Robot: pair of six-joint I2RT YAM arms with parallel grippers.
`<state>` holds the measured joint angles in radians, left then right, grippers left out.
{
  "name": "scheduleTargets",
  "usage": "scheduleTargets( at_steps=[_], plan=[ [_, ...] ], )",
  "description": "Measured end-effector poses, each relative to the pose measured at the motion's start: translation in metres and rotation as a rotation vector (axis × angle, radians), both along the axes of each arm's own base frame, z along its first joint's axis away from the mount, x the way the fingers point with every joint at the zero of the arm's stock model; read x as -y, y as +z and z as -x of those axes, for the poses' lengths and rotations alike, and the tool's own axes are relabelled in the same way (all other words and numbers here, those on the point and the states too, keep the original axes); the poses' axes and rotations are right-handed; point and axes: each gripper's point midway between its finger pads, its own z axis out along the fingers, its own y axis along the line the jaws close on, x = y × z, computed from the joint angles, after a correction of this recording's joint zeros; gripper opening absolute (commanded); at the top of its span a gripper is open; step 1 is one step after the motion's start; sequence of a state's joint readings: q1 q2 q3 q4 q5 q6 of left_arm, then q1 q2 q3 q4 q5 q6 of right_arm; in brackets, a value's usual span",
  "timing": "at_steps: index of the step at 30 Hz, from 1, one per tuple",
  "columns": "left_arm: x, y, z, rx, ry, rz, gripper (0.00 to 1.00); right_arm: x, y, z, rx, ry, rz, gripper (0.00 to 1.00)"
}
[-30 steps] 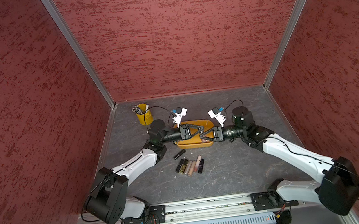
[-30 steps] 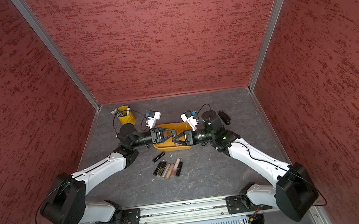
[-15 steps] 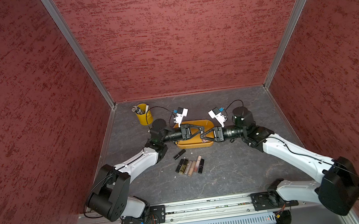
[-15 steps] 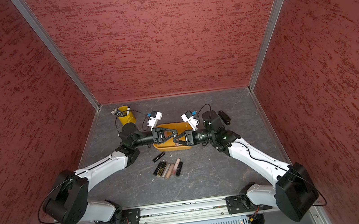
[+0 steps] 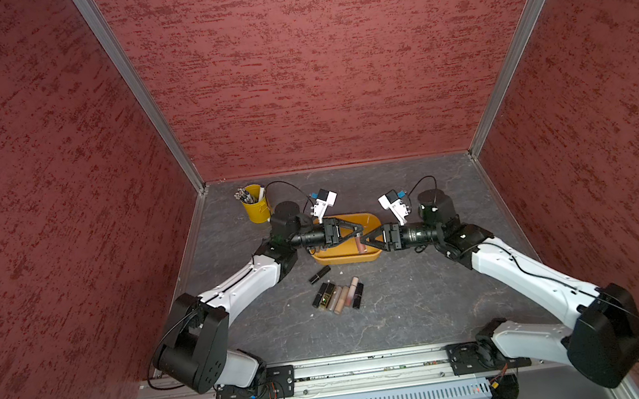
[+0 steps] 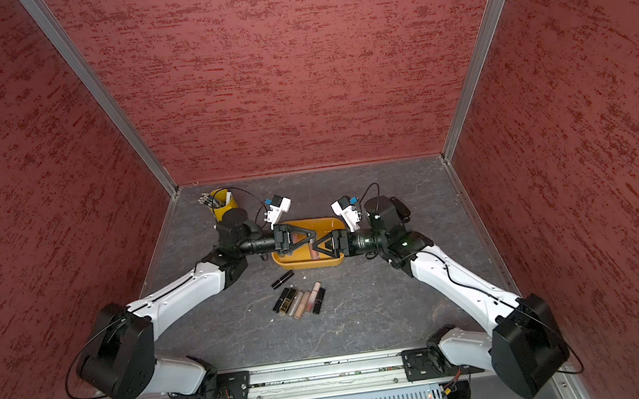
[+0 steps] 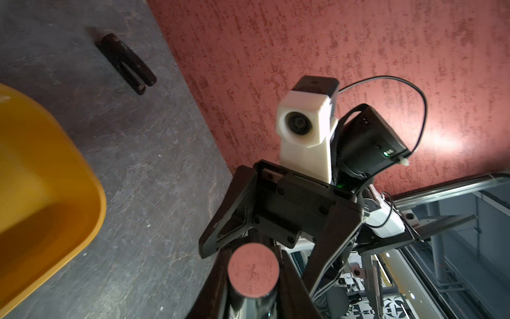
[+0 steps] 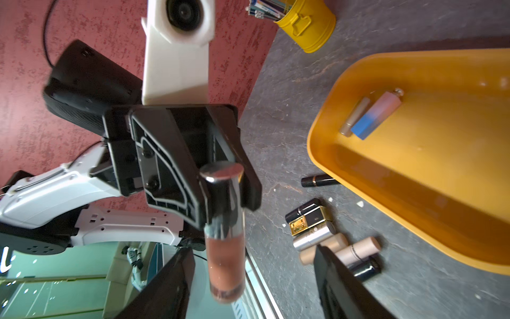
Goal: Put the lipstick into the storage box
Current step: Pick up the lipstick at the center of the board, then place the lipstick in the storage box.
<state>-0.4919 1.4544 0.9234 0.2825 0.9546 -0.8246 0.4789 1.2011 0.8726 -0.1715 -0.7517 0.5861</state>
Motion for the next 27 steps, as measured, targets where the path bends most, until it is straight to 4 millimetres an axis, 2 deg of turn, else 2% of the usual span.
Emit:
scheduleTargets(
  at_steps=[3,6,9,11,14,16,22,27],
  plan=[
    [-0.003,0.001,-0.017,0.020,0.061,-0.117,0.15,0.007,-0.007,-0.002,0.000,-0.035,0.051,0.74],
    [-0.008,-0.009,-0.039,0.026,0.128,-0.252,0.15,0.015,-0.017,-0.005,-0.006,-0.080,0.111,0.74],
    [-0.015,-0.036,-0.059,-0.005,0.184,-0.408,0.15,0.024,-0.028,-0.010,-0.014,-0.126,0.173,0.74],
    [-0.022,-0.062,-0.069,-0.037,0.211,-0.520,0.15,0.030,-0.036,-0.011,-0.023,-0.153,0.215,0.74],
    [-0.028,-0.091,-0.078,-0.066,0.221,-0.658,0.15,0.036,-0.045,-0.012,-0.037,-0.174,0.257,0.75],
    [-0.029,-0.103,-0.084,-0.065,0.219,-0.729,0.15,0.037,-0.048,-0.013,-0.042,-0.181,0.270,0.75],
    [-0.026,-0.124,-0.099,-0.019,0.206,-0.889,0.15,0.039,-0.057,-0.017,-0.055,-0.192,0.292,0.75],
    [-0.034,-0.150,-0.106,-0.014,0.198,-1.006,0.15,0.037,-0.072,-0.020,-0.080,-0.189,0.306,0.75]
  ],
)
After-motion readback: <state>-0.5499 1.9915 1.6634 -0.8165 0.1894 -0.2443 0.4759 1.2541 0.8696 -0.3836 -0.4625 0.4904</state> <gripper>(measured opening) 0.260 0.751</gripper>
